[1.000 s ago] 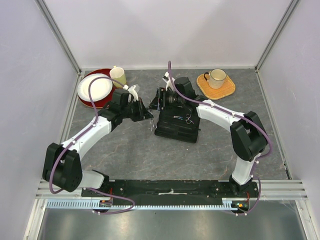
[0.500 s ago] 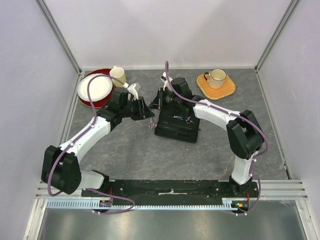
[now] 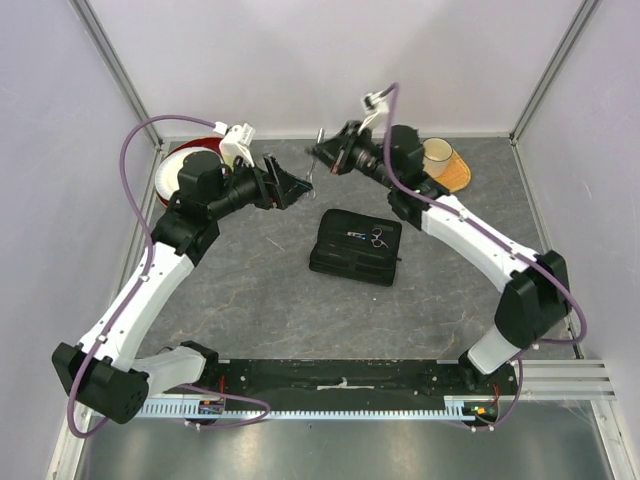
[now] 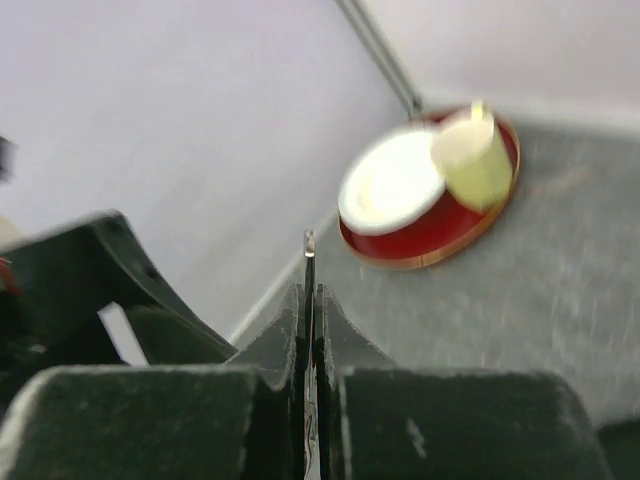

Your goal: Sort the hair-cutting tools

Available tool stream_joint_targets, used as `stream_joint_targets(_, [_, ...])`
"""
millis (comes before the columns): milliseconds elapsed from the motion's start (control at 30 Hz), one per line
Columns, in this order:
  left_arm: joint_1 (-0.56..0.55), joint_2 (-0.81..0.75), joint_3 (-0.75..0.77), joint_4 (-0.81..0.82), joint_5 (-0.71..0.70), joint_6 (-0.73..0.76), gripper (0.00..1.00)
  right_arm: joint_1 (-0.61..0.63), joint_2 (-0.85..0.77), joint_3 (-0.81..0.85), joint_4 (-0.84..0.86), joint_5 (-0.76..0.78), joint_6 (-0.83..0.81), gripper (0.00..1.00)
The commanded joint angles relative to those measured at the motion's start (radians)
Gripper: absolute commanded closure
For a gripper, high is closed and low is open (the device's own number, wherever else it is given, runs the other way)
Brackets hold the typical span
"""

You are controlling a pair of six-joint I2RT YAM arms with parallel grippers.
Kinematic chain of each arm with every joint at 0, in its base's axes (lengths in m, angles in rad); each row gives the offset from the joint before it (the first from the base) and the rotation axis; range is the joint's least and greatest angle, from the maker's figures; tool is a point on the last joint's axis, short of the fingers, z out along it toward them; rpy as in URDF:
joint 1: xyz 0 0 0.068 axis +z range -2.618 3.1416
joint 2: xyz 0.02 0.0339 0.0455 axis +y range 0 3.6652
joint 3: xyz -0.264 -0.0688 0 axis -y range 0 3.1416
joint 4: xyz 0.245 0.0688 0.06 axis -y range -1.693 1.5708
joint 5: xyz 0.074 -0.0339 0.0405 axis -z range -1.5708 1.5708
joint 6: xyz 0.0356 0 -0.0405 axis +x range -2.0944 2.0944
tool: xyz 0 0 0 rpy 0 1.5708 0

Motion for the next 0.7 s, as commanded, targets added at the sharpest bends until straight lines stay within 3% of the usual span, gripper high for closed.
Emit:
stream_joint_targets(0, [-0.003,-0.032,0.076,0.068,0.04,-0.007,0.18,-0.061,-0.105,0.054,0.266,0.042,0.036,1.0])
stream_joint_targets(400, [-0.003,-0.065,0.092,0.516,0.27,-0.169,0.09,-0.149,-0.149,0.059,0.771,-0.151,0.338,1.0])
stream_joint_targets(667, [-0.003,-0.023,0.093,0.604,0.283,-0.272,0.09,-0.155,-0.151,0.085,0.944,-0.192,0.461,1.0])
